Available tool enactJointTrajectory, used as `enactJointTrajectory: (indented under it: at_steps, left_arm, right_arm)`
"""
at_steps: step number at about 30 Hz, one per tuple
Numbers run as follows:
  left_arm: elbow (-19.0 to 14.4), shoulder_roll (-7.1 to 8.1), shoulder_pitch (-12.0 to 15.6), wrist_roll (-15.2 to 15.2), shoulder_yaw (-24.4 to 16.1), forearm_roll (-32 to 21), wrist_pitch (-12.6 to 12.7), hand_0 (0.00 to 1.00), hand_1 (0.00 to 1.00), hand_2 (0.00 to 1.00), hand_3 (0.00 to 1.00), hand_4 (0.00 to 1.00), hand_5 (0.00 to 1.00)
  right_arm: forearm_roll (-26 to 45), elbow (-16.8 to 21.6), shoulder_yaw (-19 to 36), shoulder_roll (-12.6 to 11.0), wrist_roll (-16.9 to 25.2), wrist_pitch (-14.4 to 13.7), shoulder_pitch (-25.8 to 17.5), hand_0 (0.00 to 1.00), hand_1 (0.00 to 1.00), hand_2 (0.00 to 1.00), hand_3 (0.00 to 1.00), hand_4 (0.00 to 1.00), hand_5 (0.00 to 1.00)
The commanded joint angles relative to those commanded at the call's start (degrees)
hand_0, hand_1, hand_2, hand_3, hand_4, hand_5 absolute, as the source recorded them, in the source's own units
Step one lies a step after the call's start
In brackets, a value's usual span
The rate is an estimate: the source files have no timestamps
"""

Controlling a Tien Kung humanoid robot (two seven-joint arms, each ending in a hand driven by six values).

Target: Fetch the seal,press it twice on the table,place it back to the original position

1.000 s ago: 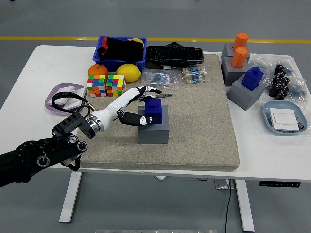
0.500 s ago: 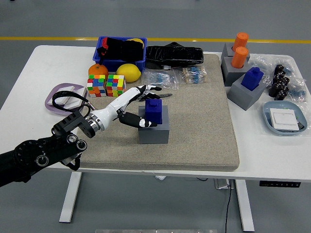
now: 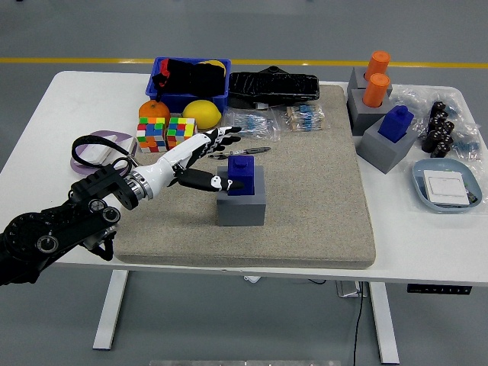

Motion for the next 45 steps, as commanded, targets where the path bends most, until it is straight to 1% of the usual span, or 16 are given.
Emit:
enactJointTrajectory:
  at_steps: [1, 4, 6, 7, 9, 11, 12, 13, 16, 18, 19, 24, 25, 29, 36, 45]
  left_arm:
    - [-0.2, 0.14, 0.1, 0.1, -0.4, 0.0, -0.2, 0.998, 0.998, 0.998, 0.998, 0.998, 0.562]
    - [-0.4, 0.61, 0.7, 0.3, -2.1, 0.1, -0.2, 0.998, 0.998, 0.998, 0.998, 0.998, 0.562]
    - [0.1, 0.98, 1.0, -0.2, -3.1, -0.1, 0.7, 0.998, 0.998, 0.998, 0.998, 0.998, 0.562]
    - [0.5, 1.18, 1.2, -0.4, -3.7, 0.1, 1.3, 0.998, 0.998, 0.998, 0.998, 0.998, 0.74]
    - [1.4, 1.75, 1.7, -0.8, -5.1, 1.4, 3.0, 0.998, 0.998, 0.998, 0.998, 0.998, 0.74]
    - [2.2, 2.63, 2.4, -1.9, -6.8, 1.6, 5.8, 0.998, 0.998, 0.998, 0.998, 0.998, 0.74]
    - [2.3, 3.07, 2.9, -2.3, -7.5, 1.5, 7.9, 0.998, 0.998, 0.998, 0.998, 0.998, 0.74]
    - [2.4, 3.53, 3.4, -2.9, -8.4, 1.7, 10.0, 0.998, 0.998, 0.998, 0.913, 0.951, 0.453]
    - [2.9, 5.01, 5.3, -5.6, -12.1, 0.4, 14.4, 0.998, 0.998, 0.998, 0.913, 0.951, 0.453]
    - [3.5, 5.75, 6.4, -6.4, -14.4, 0.5, 15.6, 0.998, 0.998, 0.998, 0.913, 0.951, 0.453]
    - [3.7, 6.12, 6.9, -6.5, -15.4, 0.6, 15.9, 0.891, 0.917, 0.878, 0.847, 0.857, 0.192]
    - [4.5, 7.74, 9.3, -5.8, -20.1, 1.7, 16.4, 0.891, 0.917, 0.878, 0.847, 0.857, 0.192]
    - [4.6, 8.0, 9.6, -5.7, -20.9, 1.9, 16.5, 0.881, 0.898, 0.868, 0.845, 0.826, 0.155]
    - [5.0, 8.97, 11.1, -5.0, -23.8, 2.8, 16.5, 0.881, 0.898, 0.868, 0.845, 0.826, 0.155]
    - [5.7, 9.44, 12.5, -4.8, -27.4, 3.4, 16.4, 0.873, 0.888, 0.865, 0.85, 0.818, 0.152]
    - [5.8, 10.19, 13.2, -4.0, -29.7, 3.9, 16.1, 0.869, 0.877, 0.864, 0.854, 0.82, 0.16]
  right_arm:
    - [0.0, 0.0, 0.0, 0.0, 0.0, 0.0, 0.0, 0.784, 0.683, 0.659, 0.623, 0.801, 0.451]
    - [0.0, 0.0, 0.0, 0.0, 0.0, 0.1, 0.1, 0.784, 0.683, 0.659, 0.623, 0.801, 0.451]
    - [0.0, 0.0, 0.1, 0.1, -0.1, 0.1, 0.1, 0.784, 0.683, 0.659, 0.623, 0.801, 0.451]
    - [0.0, 0.0, 0.1, 0.1, -0.1, 0.1, 0.1, 0.784, 0.683, 0.659, 0.624, 0.802, 0.45]
    - [-0.1, 0.0, 0.3, 0.1, 0.0, 0.1, 0.1, 0.784, 0.683, 0.659, 0.624, 0.802, 0.45]
    - [-0.2, 0.0, 0.5, 0.0, -0.1, 0.1, 0.1, 0.784, 0.683, 0.659, 0.624, 0.802, 0.45]
    - [-0.3, 0.0, 0.6, 0.0, -0.1, 0.0, 0.1, 0.784, 0.683, 0.659, 0.624, 0.802, 0.45]
    - [-0.3, 0.0, 0.7, 0.0, -0.1, 0.0, 0.1, 0.784, 0.683, 0.659, 0.623, 0.802, 0.45]
    - [-0.5, 0.0, 1.1, 0.0, -0.2, -0.1, 0.0, 0.784, 0.683, 0.659, 0.623, 0.802, 0.45]
    - [-0.7, 0.0, 1.2, 0.1, -0.4, -0.2, 0.0, 0.784, 0.683, 0.659, 0.623, 0.802, 0.45]
    - [-0.8, 0.0, 1.3, 0.1, -0.4, -0.3, 0.0, 0.784, 0.683, 0.659, 0.623, 0.801, 0.45]
    - [-1.0, 0.0, 1.5, -0.1, -0.2, -0.4, 0.1, 0.784, 0.683, 0.659, 0.623, 0.801, 0.45]
    - [-1.0, 0.0, 1.4, -0.2, -0.2, -0.4, 0.1, 0.784, 0.683, 0.659, 0.623, 0.801, 0.449]
    - [-1.0, 0.0, 0.9, -0.6, -0.2, -0.4, 0.5, 0.784, 0.683, 0.659, 0.623, 0.801, 0.449]
    - [-1.2, 0.0, 0.6, -0.9, -0.2, -0.7, 0.9, 0.784, 0.683, 0.659, 0.623, 0.801, 0.449]
    - [-0.9, 0.0, -0.3, -1.2, 0.0, -0.6, 1.3, 0.784, 0.683, 0.659, 0.62, 0.8, 0.45]
